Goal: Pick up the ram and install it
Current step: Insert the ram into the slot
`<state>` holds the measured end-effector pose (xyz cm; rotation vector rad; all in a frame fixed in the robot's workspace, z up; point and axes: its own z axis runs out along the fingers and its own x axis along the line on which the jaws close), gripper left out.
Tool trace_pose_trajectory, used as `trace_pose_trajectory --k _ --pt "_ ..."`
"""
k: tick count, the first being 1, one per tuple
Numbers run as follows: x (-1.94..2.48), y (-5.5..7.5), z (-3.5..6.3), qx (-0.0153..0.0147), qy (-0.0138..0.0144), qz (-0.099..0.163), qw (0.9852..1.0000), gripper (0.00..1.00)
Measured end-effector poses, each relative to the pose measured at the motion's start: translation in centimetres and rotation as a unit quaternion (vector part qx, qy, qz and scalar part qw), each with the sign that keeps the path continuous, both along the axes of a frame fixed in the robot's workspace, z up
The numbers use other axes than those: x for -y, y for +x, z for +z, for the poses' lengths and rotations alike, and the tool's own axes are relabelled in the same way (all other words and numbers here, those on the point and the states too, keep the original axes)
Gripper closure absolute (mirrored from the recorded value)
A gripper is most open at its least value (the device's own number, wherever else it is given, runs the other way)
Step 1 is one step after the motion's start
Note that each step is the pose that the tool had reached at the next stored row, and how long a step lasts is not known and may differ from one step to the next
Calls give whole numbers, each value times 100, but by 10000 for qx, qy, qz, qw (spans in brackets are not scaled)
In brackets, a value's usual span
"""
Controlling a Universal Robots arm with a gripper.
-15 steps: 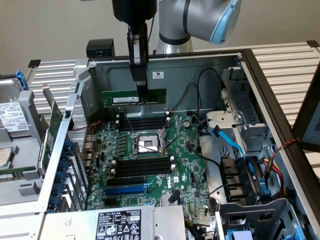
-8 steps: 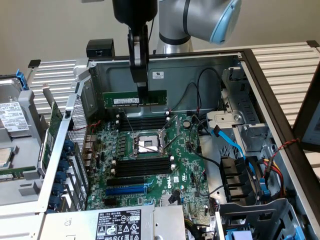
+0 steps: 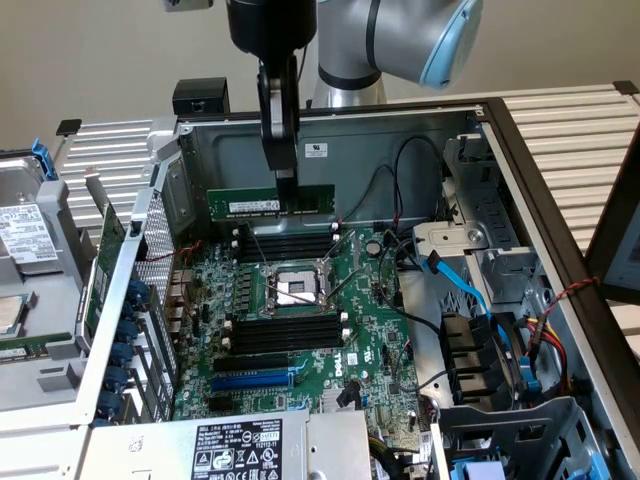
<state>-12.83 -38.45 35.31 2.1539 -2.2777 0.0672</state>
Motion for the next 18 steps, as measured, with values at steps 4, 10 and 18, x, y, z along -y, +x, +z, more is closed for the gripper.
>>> trace_pose_trajectory --k 4,10,18 --pt "1 3 -39 0 0 0 10000 88" --pt "38 4 -85 0 0 0 10000 88" --pt "96 36 -160 8 0 0 10000 88"
